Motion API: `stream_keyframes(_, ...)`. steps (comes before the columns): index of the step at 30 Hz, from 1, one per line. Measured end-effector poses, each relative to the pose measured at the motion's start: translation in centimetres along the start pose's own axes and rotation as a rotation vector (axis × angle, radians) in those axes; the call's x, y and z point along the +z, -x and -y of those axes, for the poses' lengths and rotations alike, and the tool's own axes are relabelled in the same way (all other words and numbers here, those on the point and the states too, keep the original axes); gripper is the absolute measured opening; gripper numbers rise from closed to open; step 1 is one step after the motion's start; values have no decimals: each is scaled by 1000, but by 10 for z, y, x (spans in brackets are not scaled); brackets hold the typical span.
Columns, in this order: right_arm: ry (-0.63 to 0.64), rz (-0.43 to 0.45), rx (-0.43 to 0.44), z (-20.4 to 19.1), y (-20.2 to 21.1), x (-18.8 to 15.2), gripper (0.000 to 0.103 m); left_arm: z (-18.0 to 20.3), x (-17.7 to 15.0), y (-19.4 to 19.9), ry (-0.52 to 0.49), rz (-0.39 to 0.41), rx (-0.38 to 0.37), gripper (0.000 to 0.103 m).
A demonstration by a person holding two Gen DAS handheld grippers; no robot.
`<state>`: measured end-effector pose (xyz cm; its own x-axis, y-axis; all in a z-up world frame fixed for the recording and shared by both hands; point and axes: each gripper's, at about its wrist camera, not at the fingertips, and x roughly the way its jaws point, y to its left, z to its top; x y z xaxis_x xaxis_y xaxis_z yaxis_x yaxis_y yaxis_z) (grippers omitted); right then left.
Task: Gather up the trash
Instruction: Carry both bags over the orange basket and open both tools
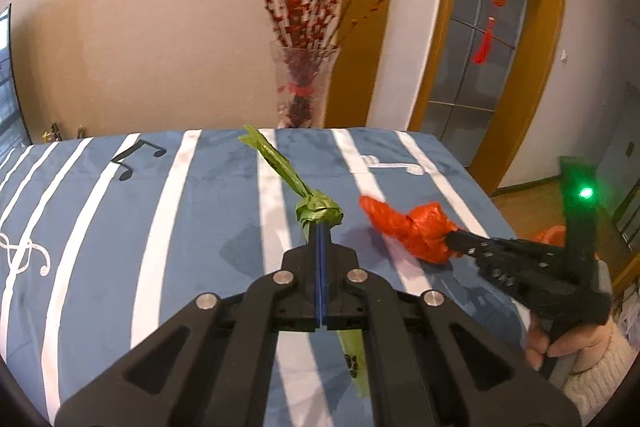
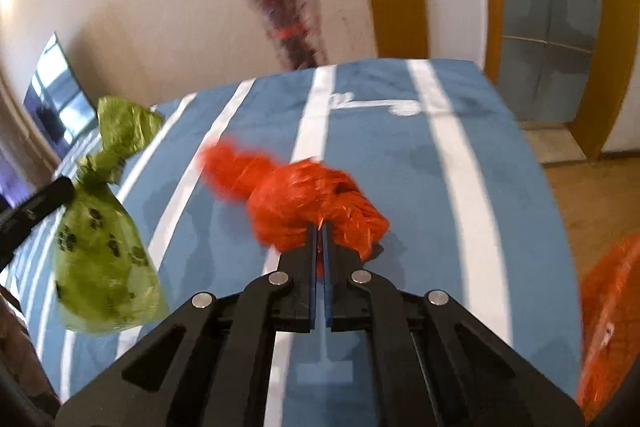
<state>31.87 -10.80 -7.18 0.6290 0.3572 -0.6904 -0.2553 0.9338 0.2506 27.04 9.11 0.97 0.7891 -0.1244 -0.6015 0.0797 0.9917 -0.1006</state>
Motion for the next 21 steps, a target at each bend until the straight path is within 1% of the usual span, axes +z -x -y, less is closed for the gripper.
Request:
stream_keyframes(4, -59, 44, -1, 22, 33, -7, 2, 19, 0, 7, -19, 7, -28, 2)
stream_keyframes(7, -80, 76, -9, 34, 54, -11, 2, 37, 1, 14, -40, 15, -52, 2)
stream_keyframes(12, -126, 162, -37, 60, 108, -19, 2, 70, 3, 24, -69, 30, -106, 2)
stream_keyframes(17, -181, 243, -96, 89, 156, -34, 2, 110, 4, 30, -108, 36, -168, 2)
stream_keyframes(21, -216, 293, -171, 113, 188, -46, 2, 148, 2, 34, -141, 34, -228, 2)
